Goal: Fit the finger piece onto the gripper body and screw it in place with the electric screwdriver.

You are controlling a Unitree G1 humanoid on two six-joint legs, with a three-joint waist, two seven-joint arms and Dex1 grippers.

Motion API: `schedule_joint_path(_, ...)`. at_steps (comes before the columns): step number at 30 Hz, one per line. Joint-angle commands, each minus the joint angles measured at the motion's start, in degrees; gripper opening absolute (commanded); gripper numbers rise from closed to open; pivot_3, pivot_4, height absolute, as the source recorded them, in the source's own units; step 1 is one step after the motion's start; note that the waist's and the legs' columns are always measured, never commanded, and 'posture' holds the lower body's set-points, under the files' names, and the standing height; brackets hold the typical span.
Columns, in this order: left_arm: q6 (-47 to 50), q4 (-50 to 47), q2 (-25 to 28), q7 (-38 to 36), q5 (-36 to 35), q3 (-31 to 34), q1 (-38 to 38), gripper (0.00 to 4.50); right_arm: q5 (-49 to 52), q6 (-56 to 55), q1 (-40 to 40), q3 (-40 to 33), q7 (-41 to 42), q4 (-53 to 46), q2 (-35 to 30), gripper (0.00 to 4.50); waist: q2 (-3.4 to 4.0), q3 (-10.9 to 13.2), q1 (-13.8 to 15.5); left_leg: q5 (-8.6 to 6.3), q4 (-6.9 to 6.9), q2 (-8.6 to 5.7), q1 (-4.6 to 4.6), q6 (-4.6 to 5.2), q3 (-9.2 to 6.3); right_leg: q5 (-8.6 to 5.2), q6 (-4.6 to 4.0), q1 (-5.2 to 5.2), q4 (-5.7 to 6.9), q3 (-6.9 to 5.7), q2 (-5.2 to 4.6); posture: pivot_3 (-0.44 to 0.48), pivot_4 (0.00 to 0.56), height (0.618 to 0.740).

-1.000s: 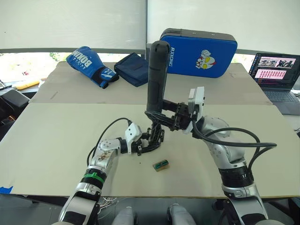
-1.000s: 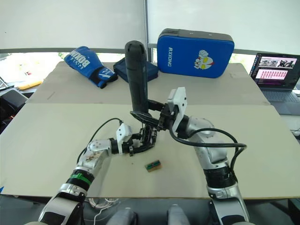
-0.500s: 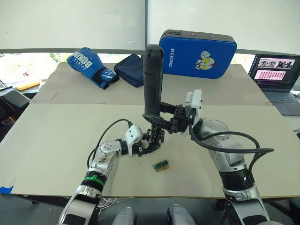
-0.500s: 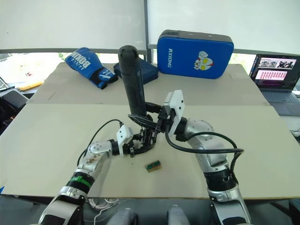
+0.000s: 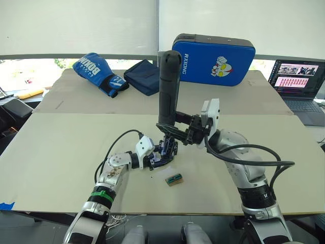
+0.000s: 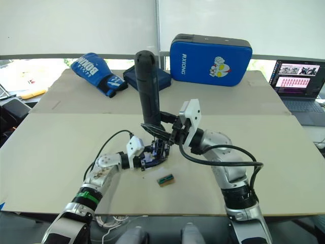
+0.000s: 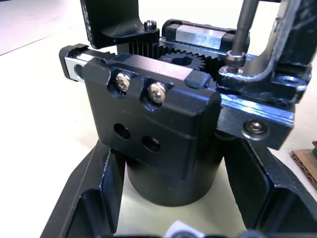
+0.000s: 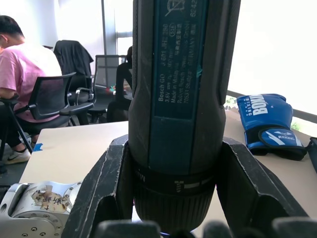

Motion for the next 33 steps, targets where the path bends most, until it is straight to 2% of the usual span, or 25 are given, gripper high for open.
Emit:
schedule_joint_path(1,-0.2,0.0,-0.2,-0.4,-0.1,-0.4,0.4,2.42,-3.4,2.4,2.8,2.8,-0.4,3.9,-1.4,1.92,0.00,0.0,0.0,0.00,0.00,0.00,0.01,0.00,0.00,0.00,0.00,0.00,0.00,0.00,0.00,0.000,0.150,0.740)
schedule_joint_path(10,-0.6,0.5,-0.2,-0.1,0.0,-0.3,0.4,2.42,-2.2,2.9,1.0,1.8,0.0,2.4,-1.9,1.92,0.00,0.0,0.0,0.00,-0.01,0.00,0.03,0.00,0.00,0.00,0.00,0.02,-0.01,0.00,0.00,0.000,0.150,0.740)
schedule_joint_path(20,-1.2,1.2,-0.2,1.7,1.1,-0.6,1.2,2.42,7.0,0.6,-7.6,-5.0,4.3,-3.1,-1.8,1.92,-0.02,0.0,0.0,0.00,0.01,-0.01,-0.28,0.00,-0.02,0.00,0.00,-0.26,0.00,0.00,-0.01,0.000,0.150,0.740)
schedule_joint_path(29,0.1,0.4,-0.5,1.4,0.1,-0.6,2.2,2.42,7.8,-2.4,-7.2,-6.2,7.7,-3.5,-1.3,1.92,-0.02,0.0,0.0,0.00,0.01,0.00,-0.26,0.00,-0.02,0.00,0.00,-0.23,-0.01,-0.01,-0.01,0.000,0.150,0.740)
schedule_joint_path(31,0.0,0.4,-0.4,1.4,-0.1,-0.3,2.1,3.48,8.8,-2.2,-7.3,-6.9,7.9,-4.1,-1.2,1.92,-0.02,0.0,0.0,0.00,0.01,-0.01,-0.26,0.00,-0.03,0.00,0.00,-0.23,-0.01,-0.01,-0.01,0.000,0.150,0.740)
schedule_joint_path(33,-0.1,0.0,-0.1,1.0,-0.9,0.4,2.2,4.31,9.8,-1.9,-7.4,-7.5,7.9,-5.0,-1.3,1.92,-0.02,0.0,0.0,0.00,0.01,-0.01,-0.28,0.00,-0.03,0.00,0.00,-0.25,-0.02,-0.01,-0.02,0.000,0.150,0.740)
